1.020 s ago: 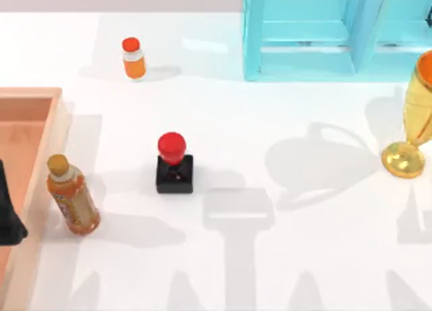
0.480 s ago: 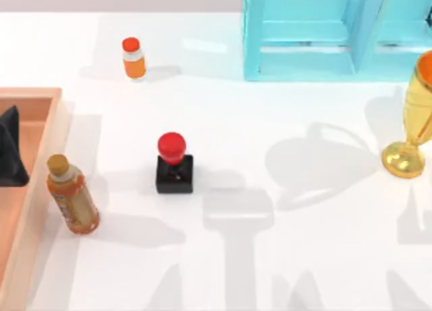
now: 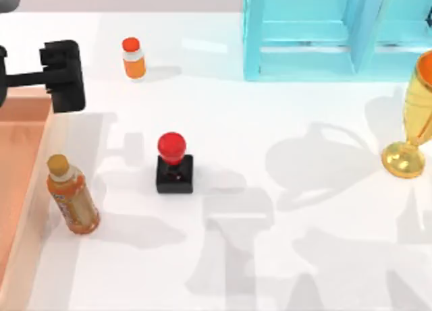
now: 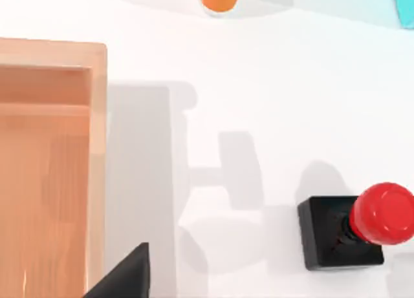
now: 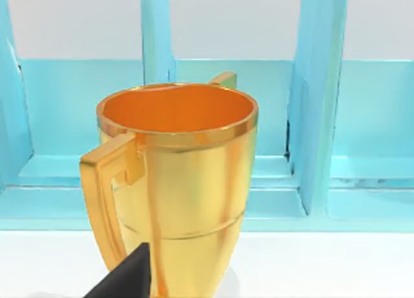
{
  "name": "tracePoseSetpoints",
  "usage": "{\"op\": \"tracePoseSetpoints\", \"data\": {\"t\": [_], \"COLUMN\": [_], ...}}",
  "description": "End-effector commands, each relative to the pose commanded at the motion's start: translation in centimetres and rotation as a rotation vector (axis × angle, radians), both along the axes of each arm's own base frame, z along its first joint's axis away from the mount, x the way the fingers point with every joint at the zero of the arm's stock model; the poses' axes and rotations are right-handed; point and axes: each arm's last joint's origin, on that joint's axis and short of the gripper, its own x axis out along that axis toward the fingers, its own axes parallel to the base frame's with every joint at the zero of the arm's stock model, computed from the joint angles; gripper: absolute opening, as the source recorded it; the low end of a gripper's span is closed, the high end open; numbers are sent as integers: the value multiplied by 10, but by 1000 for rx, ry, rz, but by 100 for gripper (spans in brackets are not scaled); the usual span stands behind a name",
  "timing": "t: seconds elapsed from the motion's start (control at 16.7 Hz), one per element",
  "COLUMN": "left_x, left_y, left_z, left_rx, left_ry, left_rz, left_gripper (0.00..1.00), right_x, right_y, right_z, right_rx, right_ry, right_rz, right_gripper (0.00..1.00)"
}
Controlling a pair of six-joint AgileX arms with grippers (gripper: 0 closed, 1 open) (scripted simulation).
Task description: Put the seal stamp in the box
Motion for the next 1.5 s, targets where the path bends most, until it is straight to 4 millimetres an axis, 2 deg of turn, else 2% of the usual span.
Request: {"op": "tracePoseSetpoints", "data": {"t": [0.3, 0.54, 0.66, 0.84, 1.02, 1.38, 1.5], "left_x": [61, 114, 130, 144, 150, 151, 151], "left_y": [-40, -88, -111, -136, -150, -150, -151], "left_z": [-24, -49, -60, -70, -69, -66, -71], "left_rx": [105, 180, 214, 243, 232, 225, 227], "left_ry": [373, 610, 696, 766, 764, 757, 758], "left_rz": [-15, -16, -11, -8, -12, -10, -13], "left_gripper": [100, 100, 100, 100, 100, 100, 100], "right_x": [0, 0, 0, 0, 0, 0, 0], "right_y": [0, 0, 0, 0, 0, 0, 0], "right_z": [0, 0, 0, 0, 0, 0, 0], "right_rx": [0, 0, 0, 0, 0, 0, 0], "right_ry": [0, 0, 0, 0, 0, 0, 0], "right_rz": [0, 0, 0, 0, 0, 0, 0], "right_gripper": [100, 100, 100, 100, 100, 100, 100]}}
